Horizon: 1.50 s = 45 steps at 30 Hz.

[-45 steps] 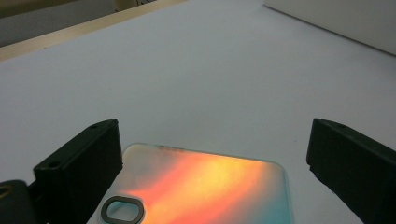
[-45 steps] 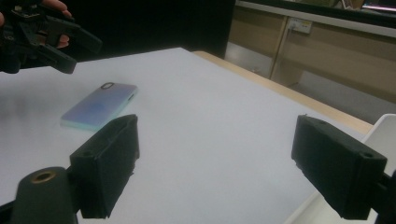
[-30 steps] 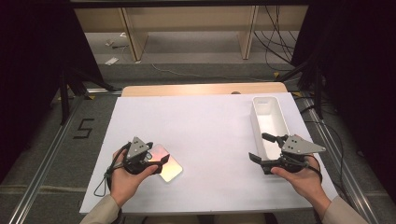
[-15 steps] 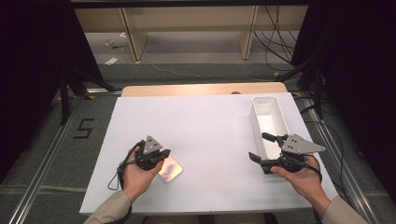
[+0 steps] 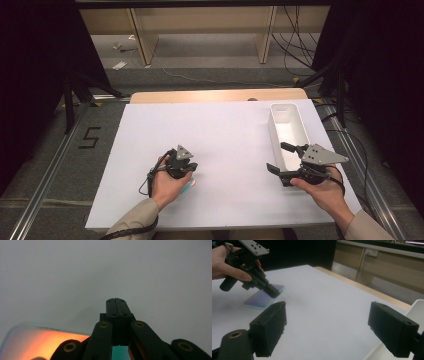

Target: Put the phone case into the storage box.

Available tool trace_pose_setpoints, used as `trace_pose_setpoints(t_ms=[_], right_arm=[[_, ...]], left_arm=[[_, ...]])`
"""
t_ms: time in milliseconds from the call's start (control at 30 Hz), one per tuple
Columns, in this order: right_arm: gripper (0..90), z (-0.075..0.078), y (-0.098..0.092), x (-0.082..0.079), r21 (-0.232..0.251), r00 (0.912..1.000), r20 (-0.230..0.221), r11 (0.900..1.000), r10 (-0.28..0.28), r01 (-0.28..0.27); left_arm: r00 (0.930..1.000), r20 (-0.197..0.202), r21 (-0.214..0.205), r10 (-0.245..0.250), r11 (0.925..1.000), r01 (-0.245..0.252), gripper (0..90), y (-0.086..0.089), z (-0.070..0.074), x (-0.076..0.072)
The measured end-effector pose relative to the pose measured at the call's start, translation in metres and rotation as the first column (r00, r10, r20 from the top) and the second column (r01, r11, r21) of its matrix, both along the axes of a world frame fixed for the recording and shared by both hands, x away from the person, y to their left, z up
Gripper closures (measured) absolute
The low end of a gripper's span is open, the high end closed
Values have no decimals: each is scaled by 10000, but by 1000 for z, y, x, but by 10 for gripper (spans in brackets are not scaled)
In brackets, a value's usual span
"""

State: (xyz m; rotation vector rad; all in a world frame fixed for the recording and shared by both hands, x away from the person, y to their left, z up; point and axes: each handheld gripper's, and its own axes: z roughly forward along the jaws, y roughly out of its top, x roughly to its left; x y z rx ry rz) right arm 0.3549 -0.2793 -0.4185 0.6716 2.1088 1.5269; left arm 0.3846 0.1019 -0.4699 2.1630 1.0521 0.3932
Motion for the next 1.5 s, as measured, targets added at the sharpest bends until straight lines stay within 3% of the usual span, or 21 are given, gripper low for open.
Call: trace_pose_setpoints(t_ms=[200,567,1000,1200,1500], right_arm=[[159,0,0,0,-58,10000,-17,10000,-4,3],[159,0,0,0,-53,10000,-64,10000,-28,28],[159,0,-1,0,-68,10000,-57,10000,-34,34],[159,0,-2,0,-40,10000,-69,10000,-60,60],[159,-1,-2,1,-32,9999,-89,10000,-62,62]], left_arm=[[9991,-389,238,-177,9995,186,899,-3,-8,0],[9964,-696,456,-486,9976,518,899,-10,-13,-4],[9954,-805,410,-519,9976,553,898,-9,-13,-8],[9858,-1361,523,-980,9930,1059,899,1,-9,-16],[9695,-2142,576,-1193,9892,1344,898,18,-6,-29]])
